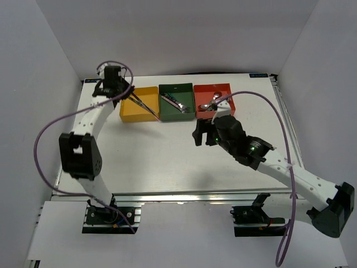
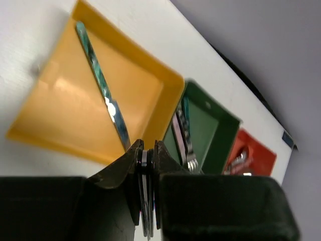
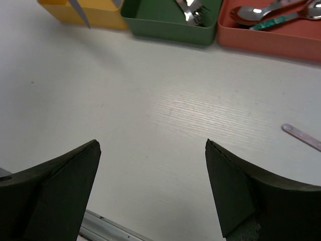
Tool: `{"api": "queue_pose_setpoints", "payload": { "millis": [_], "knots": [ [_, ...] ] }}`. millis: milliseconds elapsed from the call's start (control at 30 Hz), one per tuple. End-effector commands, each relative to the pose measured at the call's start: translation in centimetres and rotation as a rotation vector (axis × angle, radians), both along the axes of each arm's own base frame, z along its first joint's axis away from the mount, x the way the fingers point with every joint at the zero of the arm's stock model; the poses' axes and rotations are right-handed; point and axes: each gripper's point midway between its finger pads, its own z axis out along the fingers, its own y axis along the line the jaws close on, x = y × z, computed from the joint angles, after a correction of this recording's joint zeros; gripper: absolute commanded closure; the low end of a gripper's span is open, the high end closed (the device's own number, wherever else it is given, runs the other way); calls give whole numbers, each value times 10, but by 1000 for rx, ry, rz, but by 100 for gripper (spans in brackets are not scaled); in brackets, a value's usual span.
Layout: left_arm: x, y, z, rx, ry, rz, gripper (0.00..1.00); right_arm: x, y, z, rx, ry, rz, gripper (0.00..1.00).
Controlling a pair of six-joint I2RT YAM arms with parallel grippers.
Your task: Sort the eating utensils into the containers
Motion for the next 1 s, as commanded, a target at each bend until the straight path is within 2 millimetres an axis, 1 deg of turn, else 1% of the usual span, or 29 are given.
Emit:
{"api": "queue_pose_setpoints", "payload": {
  "millis": [0,33,67,100,133,167,200,233,300,333,367,400,433,467,500,533,567,600,633,667,700,733,767,800,833,867,900,933,967],
  "knots": [
    [47,27,25,57,-15,38,100,1,-34,-7,-39,-6,-65,11],
    [59,28,27,58,-18,28,100,0,-39,-10,-48,-2,-69,11],
    [66,28,24,69,1,6,100,-1,-44,-15,-52,5,-74,11],
    [87,27,29,75,-21,3,100,-3,-46,-13,-39,1,-71,11],
    [95,28,27,83,-22,0,100,-4,-44,-13,-23,-5,-59,11],
    [101,25,24,78,-14,-14,98,-7,-42,-21,-25,10,-39,11],
    [109,25,4,77,17,-15,97,-7,-42,-23,-24,13,-39,11],
    [115,25,10,71,2,-11,93,-8,-43,-26,-27,19,-39,11],
    [119,26,-5,64,23,-5,86,-7,-45,-32,-44,28,-48,11],
    [121,25,-12,55,22,-5,76,-6,-46,-32,-48,27,-52,11],
    [123,22,-8,38,-2,-12,70,-5,-47,-32,-48,25,-54,11],
    [119,21,-20,33,20,-10,58,-4,-46,-32,-43,27,-49,11],
    [118,21,-21,28,21,-9,50,-3,-45,-33,-36,29,-49,11],
    [116,21,-18,21,13,-2,33,-1,-45,-33,-31,32,-49,11],
    [114,21,-11,19,3,1,27,1,-46,-35,-32,42,-55,11],
    [111,21,-1,14,-16,2,9,3,-47,-38,-36,50,-64,10],
    [109,23,14,17,-45,6,2,7,-50,-42,-43,66,-78,11],
    [106,23,32,18,-75,-1,2,12,-54,-45,-44,79,-96,11],
    [99,22,52,19,-101,-13,2,18,-63,-53,-52,105,-138,11],
    [87,22,74,29,-131,-32,2,26,-79,-63,-64,139,-198,11],
    [72,22,104,44,-180,-49,2,34,-93,-73,-66,177,-237,11],
    [50,23,127,62,-216,-65,2,43,-108,-85,-75,220,-275,11],
    [37,25,114,87,-187,-76,2,50,-125,-90,-79,249,-329,11],
    [9,29,119,108,-187,-79,2,56,-139,-100,-93,287,-385,11],
    [-22,31,119,130,-185,-96,2,60,-163,-110,-127,338,-524,11],
    [-54,33,111,146,-172,-111,2,71,-177,-108,-136,358,-620,11],
    [-83,34,129,155,-229,-118,2,74,-179,-110,-127,425,-674,11],
    [-101,36,89,175,-151,-133,2,72,-188,-121,-147,480,-756,11],
    [-128,40,68,202,-134,-143,2,80,-196,-114,-150,459,-825,11]
  ]
}}
